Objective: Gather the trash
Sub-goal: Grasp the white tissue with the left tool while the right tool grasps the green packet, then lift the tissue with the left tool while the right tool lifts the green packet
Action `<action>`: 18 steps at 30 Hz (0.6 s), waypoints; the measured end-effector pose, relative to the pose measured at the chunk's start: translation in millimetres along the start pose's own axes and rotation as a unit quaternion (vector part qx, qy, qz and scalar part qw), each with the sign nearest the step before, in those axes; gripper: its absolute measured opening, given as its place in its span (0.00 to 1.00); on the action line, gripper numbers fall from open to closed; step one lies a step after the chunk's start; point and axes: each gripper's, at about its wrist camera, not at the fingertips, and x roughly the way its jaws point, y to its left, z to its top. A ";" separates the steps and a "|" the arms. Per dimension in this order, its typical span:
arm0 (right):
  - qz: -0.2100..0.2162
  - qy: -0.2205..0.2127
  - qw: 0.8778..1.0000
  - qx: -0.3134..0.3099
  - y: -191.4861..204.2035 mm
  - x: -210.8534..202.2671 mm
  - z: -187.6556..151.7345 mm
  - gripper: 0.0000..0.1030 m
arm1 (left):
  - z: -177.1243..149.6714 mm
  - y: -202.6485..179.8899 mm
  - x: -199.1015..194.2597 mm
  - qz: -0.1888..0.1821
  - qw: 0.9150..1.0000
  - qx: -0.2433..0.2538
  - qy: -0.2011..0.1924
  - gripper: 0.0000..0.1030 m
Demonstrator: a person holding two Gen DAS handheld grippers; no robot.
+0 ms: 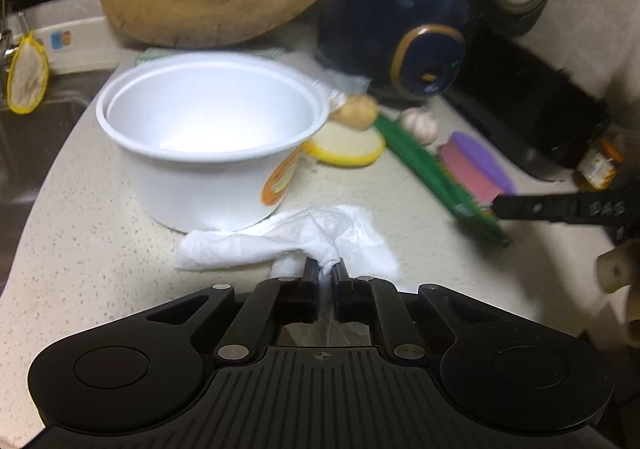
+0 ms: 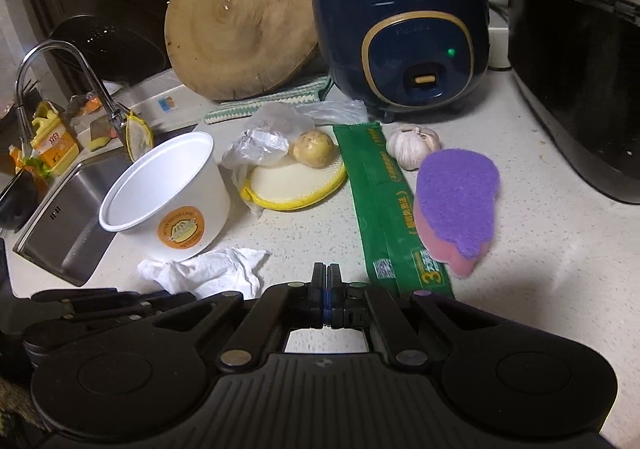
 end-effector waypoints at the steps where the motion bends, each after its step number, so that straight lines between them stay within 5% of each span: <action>1: 0.001 -0.001 1.000 0.001 -1.2 -3.2 -3.0 0.00 | -0.1 -2.1 -6.8 -0.006 1.000 0.003 -0.007 0.09; 6: 0.007 0.006 1.000 0.004 -5.2 -8.6 -17.1 0.00 | -2.7 -14.1 -31.2 -0.027 0.999 0.016 -0.030 0.09; 11: -0.030 -0.018 0.998 -0.050 2.5 -1.5 -12.2 0.05 | -6.5 -12.3 -38.2 -0.035 0.999 0.003 -0.030 0.09; 15: -0.033 -0.023 0.997 -0.065 -2.7 27.4 11.2 0.33 | -6.6 -5.2 -42.0 -0.037 0.999 -0.015 -0.031 0.10; 18: -0.039 -0.017 0.997 -0.058 -12.7 56.1 27.1 0.36 | -5.8 -1.3 -44.2 -0.028 0.999 -0.025 -0.033 0.10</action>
